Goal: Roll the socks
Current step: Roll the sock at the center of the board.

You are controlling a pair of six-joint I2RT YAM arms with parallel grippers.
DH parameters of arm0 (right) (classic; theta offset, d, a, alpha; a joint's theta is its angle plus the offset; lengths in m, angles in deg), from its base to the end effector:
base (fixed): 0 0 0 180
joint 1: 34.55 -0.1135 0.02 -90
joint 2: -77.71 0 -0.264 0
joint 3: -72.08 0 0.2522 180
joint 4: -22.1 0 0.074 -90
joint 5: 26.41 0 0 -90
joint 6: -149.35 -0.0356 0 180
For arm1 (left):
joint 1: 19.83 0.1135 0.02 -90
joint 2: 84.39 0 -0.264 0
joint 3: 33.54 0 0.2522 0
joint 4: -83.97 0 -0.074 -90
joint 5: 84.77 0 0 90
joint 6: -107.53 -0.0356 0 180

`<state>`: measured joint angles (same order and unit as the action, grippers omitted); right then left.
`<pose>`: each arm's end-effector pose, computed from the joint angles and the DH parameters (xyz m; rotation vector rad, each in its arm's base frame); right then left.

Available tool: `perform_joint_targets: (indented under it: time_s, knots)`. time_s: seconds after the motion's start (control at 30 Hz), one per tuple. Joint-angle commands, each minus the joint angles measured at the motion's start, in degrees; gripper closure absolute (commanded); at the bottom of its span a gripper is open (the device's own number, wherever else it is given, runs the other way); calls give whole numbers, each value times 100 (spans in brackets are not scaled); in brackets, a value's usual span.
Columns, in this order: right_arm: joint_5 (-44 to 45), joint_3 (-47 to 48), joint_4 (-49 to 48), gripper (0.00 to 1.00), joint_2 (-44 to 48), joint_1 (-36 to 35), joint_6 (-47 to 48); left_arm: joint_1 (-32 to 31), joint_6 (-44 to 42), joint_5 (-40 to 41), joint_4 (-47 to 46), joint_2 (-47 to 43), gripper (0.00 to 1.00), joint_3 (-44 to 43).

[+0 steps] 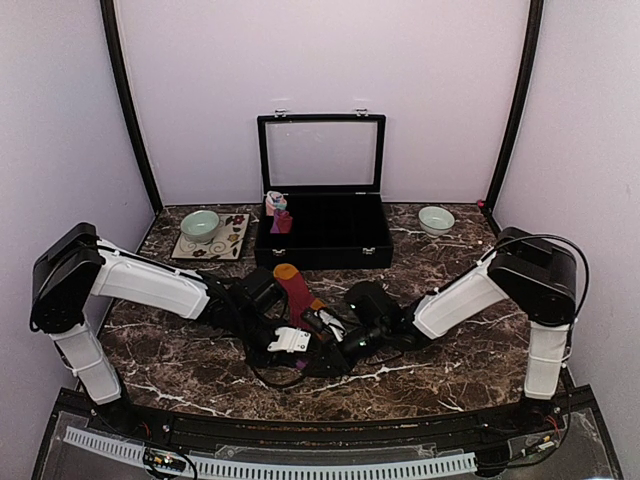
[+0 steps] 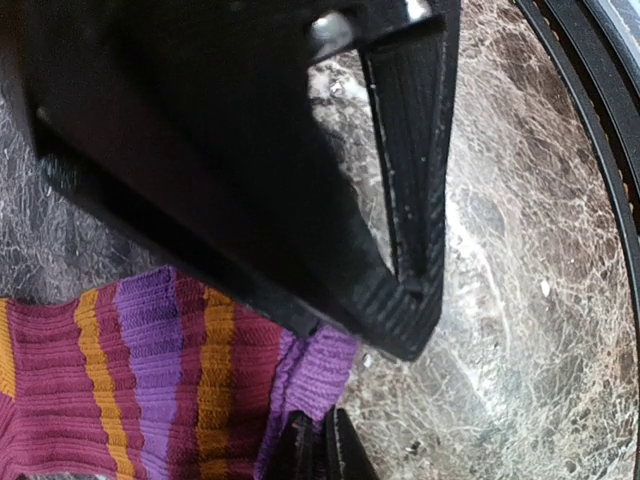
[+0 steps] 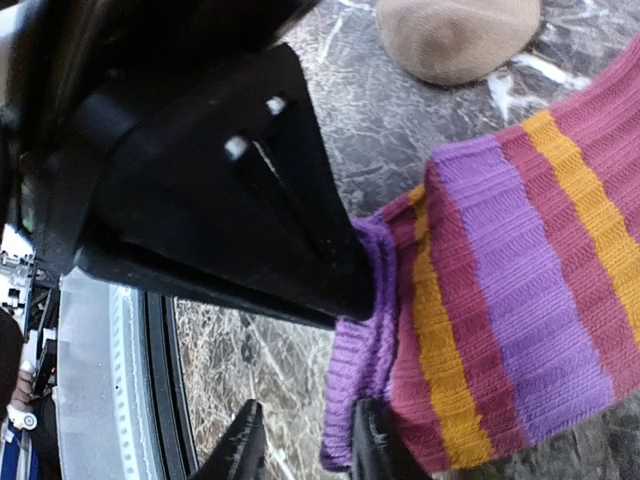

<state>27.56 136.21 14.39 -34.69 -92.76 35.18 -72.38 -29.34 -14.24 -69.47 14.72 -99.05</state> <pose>0.1753 0.3226 0.1025 -1.1039 2.3106 1.3876 0.1884 -0.2655 0.1413 2.0595 1.5902 -0.4797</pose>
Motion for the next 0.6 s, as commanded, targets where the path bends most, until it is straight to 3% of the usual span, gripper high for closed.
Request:
perform_joint_targets:
  time_s: [0.0,0.17,0.3,0.33,0.4,0.53,0.57]
  knots:
    - [547,-467,314,66,193,-5,-66,105,156,-90,919,303,94,-68]
    - [1440,-1051,51,53,913,-97,163,224,293,-659,1433,430,95,-320]
    - [2360,-1577,-166,49,1672,-274,499,322,432,-1084,1783,542,94,-527]
    - [2634,-1639,-157,45,1828,-321,570,339,465,-1171,1882,587,94,-605]
    - [3256,-1628,181,4,2055,-466,846,377,505,-1382,2114,693,95,-751]
    - [5689,-1322,1203,0,2682,-990,1155,464,568,-1741,2496,911,95,-994]
    - [5945,-1404,1191,0,2905,-1026,1212,472,567,-1780,2537,943,94,-1017]
